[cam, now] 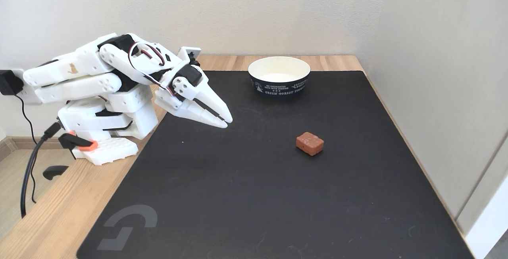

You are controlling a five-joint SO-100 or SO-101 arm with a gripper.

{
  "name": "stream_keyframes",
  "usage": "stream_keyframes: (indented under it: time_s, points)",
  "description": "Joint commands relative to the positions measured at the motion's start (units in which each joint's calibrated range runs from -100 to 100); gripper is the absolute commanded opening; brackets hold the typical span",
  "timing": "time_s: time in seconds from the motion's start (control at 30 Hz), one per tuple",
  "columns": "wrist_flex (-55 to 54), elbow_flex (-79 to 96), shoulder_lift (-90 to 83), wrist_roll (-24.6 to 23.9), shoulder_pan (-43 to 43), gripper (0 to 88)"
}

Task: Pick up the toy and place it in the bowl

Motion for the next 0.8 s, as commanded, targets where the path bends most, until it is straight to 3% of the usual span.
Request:
stream_keyframes:
  time_s: [0.0, 0.43, 0.5, 0.53, 0.57, 0.63, 0.77]
  points:
    - [0.45, 0.68, -0.75, 0.02, 0.54, 2.1]
    - [0.45, 0.68, -0.75, -0.03, 0.54, 3.4]
    - [0.45, 0.68, -0.75, 0.08, 0.54, 9.1]
    - [0.45, 0.68, -0.75, 0.28, 0.46, 14.4]
    - [0.45, 0.68, -0.83, 0.28, 0.37, 25.4]
    - [0.54, 0.68, -0.83, 0.28, 0.37, 34.9]
    - [0.45, 0.68, -0.75, 0.28, 0.46, 39.7]
